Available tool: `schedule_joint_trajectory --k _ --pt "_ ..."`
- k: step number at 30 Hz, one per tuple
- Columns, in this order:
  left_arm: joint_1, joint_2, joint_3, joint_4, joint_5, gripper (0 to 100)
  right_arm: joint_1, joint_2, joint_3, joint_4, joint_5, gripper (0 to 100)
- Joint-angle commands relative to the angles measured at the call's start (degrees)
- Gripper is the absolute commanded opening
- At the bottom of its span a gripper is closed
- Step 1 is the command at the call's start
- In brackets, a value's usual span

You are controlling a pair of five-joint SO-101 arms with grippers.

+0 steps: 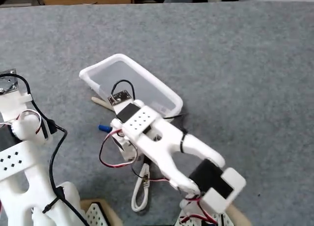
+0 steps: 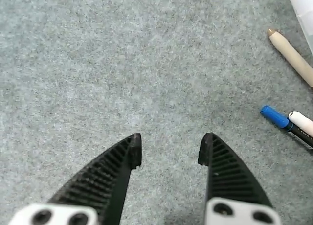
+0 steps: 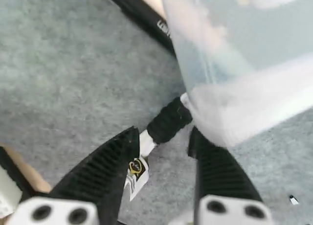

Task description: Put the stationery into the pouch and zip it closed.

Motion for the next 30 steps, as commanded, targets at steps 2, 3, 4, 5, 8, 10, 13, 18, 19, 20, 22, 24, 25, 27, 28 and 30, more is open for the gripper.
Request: schedule_joint_trajectory --k 2,3,4,5,8,10,13,18,19,20,22,24,25,27,28,30 --pt "-0.31 -0.26 -0.84 -1.23 -0.44 22 -1.05 -4.18 0.22 0.44 -0.7 9.0" --pt "-0.31 -0.26 -0.84 -1.76 -0.44 22 -1.14 -3.65 0.22 0.35 -0.7 8.0" --pt "-0.31 -0.26 -0.84 -2.2 -0.44 22 -1.41 -2.77 0.31 0.09 -0.79 8.0" --pt "-0.31 -0.26 -0.84 -2.29 -0.44 22 -1.67 -1.45 0.31 -0.35 -0.88 8.4" --pt "-0.31 -0.26 -0.84 -2.29 -0.44 22 -2.46 3.65 0.22 -0.97 -0.62 10.5" --pt "-0.31 -0.26 -0.84 -2.29 -0.44 22 -3.25 6.81 0.13 -0.7 -0.53 11.9" --pt "-0.31 -0.26 -0.84 -3.08 -0.44 22 -3.52 8.57 -1.63 1.58 -0.18 15.0" --pt "-0.31 -0.26 -0.84 -3.52 -0.44 22 -3.6 7.25 -3.12 5.01 1.67 19.2" --pt "-0.31 -0.26 -0.84 -3.52 -0.44 22 -3.43 6.81 -2.95 5.1 1.67 19.2" --pt "-0.31 -0.26 -0.84 -3.52 -0.44 22 -3.25 6.29 -2.68 5.1 1.76 19.3" --pt "-0.31 -0.26 -0.84 -3.52 -0.44 22 -3.25 5.14 -2.33 5.01 1.76 19.3" --pt "-0.31 -0.26 -0.84 -3.52 -0.44 22 -3.25 3.82 -2.24 5.01 1.76 19.3" --pt "-0.31 -0.26 -0.84 -3.52 -0.44 22 -3.25 3.21 -2.15 5.01 1.76 19.2" --pt "-0.31 -0.26 -0.84 -3.52 -0.53 22 -3.08 2.77 -1.63 4.92 1.76 19.2" --pt "-0.31 -0.26 -0.84 -3.52 -0.53 22 -2.9 2.77 -1.1 4.57 1.76 19.2" --pt "-0.31 -0.26 -0.84 -3.52 -0.53 22 -2.02 2.51 -0.92 4.48 1.76 19.3"
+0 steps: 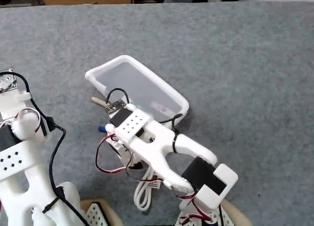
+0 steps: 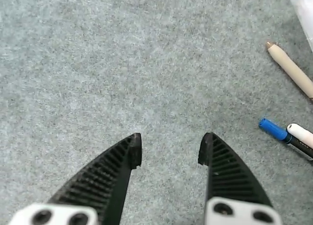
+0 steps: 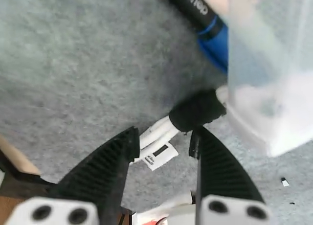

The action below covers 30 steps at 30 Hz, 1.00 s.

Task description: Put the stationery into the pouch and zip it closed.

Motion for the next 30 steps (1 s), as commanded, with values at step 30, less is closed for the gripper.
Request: schedule_joint_trajectory --k 30 --pt "-0.04 -0.26 -0.75 -0.88 -0.44 22 6.51 -2.24 10.77 -17.58 2.46 19.1"
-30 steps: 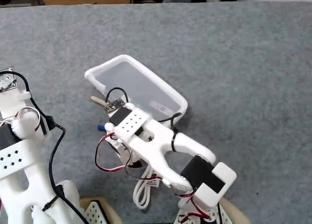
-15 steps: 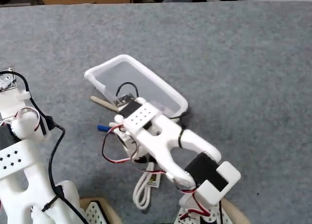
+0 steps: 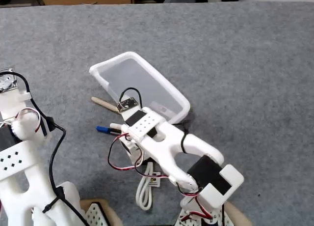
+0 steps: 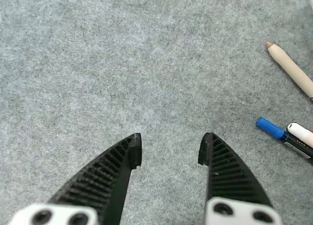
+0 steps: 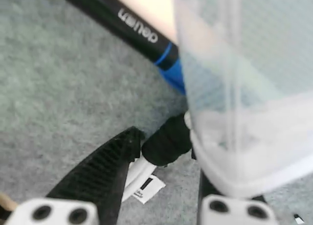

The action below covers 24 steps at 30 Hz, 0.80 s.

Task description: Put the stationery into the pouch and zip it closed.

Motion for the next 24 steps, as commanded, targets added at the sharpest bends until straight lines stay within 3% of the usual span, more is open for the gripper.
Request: schedule_joint_trajectory --k 1,5,11,18,24 --pt "-0.04 -0.26 -0.75 -0.88 -0.44 22 0.79 -1.19 0.22 -1.23 0.79 19.1" --pt "-0.04 -0.26 -0.75 -0.88 -0.44 22 0.79 -1.19 0.04 -0.97 3.08 17.7" --pt "-0.04 -0.26 -0.84 -0.88 -0.44 22 0.79 -1.27 -0.48 -2.9 7.21 1.4" --pt "0.04 -0.18 -0.84 -0.88 -0.44 22 0.88 -1.63 -0.4 -1.93 7.65 1.3" --pt "0.57 0.09 -0.75 -0.53 -2.73 22 0.88 -4.53 -1.01 -0.62 14.07 1.2"
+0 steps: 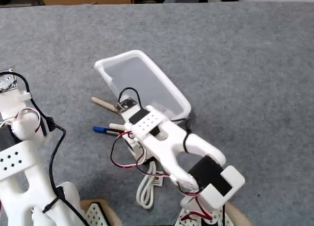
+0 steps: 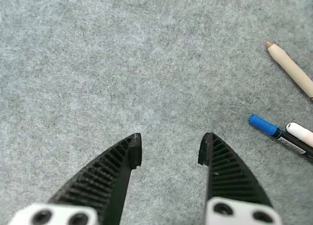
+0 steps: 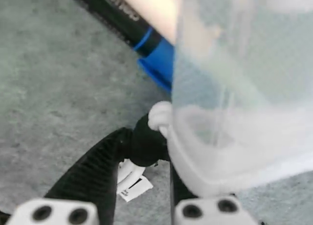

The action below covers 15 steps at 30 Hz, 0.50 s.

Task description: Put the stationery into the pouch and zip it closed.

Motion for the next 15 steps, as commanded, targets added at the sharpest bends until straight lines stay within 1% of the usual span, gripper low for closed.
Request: schedule_joint_trajectory --k 1,5,8,13,15 --pt "0.75 0.09 -0.66 -0.44 -1.76 22 -0.26 -5.05 -1.54 0.0 4.13 1.2" --pt "0.92 -0.09 -0.75 -0.44 -1.85 22 -0.26 -14.81 -1.71 2.55 6.68 1.2" --pt "0.92 -0.09 -0.48 -0.44 -1.85 22 -0.26 -23.78 -3.91 6.68 8.62 1.2" --pt "1.19 -0.26 -0.84 -0.35 -1.85 22 -0.26 -37.23 -9.89 12.92 15.65 1.2" --pt "2.59 -0.26 -0.84 0.35 -1.85 22 -0.26 -41.19 -11.82 14.33 18.64 1.2"
